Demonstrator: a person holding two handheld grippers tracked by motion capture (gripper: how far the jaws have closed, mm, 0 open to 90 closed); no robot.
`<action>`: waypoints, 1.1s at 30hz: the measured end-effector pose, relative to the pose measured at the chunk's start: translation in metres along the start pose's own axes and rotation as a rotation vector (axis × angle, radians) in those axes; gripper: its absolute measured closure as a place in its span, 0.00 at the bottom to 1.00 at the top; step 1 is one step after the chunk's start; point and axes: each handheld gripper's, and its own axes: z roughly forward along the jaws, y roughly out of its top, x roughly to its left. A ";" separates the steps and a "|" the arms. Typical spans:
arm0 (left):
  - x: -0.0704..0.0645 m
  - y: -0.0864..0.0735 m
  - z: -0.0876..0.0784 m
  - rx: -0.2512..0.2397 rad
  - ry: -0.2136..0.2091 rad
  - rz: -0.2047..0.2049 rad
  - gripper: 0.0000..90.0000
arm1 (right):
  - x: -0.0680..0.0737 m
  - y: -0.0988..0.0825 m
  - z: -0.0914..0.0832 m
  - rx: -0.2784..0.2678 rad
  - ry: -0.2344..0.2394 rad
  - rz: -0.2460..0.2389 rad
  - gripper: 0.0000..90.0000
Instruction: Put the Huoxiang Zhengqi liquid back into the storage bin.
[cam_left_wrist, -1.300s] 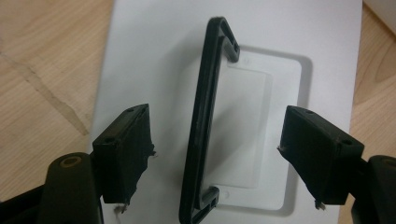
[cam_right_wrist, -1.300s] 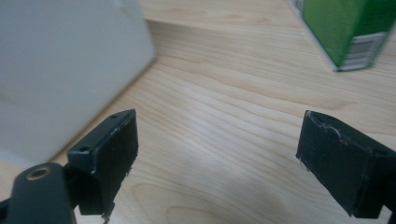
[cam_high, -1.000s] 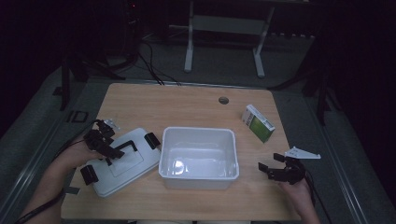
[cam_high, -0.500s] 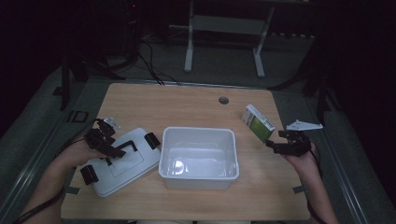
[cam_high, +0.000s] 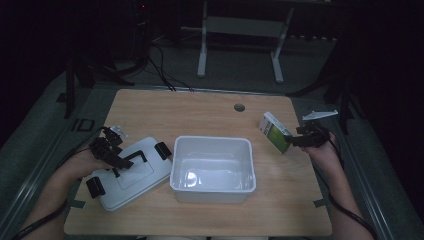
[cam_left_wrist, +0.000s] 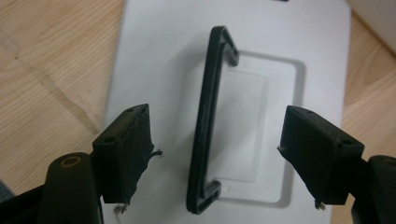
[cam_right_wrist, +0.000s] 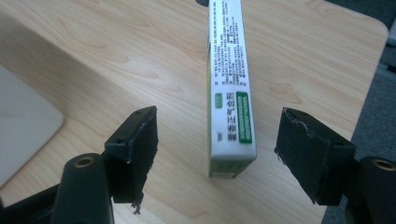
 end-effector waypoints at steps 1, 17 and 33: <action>0.001 -0.001 0.000 0.001 0.003 0.001 0.28 | 0.000 0.000 0.000 0.000 0.000 0.000 0.33; 0.001 -0.001 0.003 0.007 -0.017 -0.004 0.28 | -0.013 0.030 0.047 0.187 -0.017 -0.022 0.46; -0.001 0.002 0.006 0.026 -0.006 0.016 0.28 | -0.012 0.042 0.076 0.424 0.023 -0.010 0.66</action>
